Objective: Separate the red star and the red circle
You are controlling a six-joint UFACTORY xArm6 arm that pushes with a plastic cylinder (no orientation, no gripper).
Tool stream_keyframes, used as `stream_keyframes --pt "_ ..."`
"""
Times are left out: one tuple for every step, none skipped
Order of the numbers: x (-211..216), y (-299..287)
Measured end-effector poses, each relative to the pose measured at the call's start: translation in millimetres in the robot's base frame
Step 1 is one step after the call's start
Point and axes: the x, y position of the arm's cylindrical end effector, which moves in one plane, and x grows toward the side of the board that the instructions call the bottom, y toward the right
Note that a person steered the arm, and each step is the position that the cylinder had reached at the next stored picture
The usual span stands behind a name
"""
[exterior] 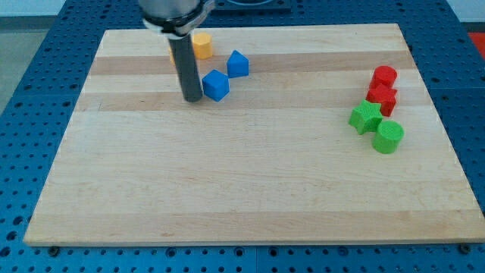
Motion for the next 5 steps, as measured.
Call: stream_keyframes --pt "-1 44" --pt "-22 44" --pt "2 91" --pt "-24 161" --pt "-86 207"
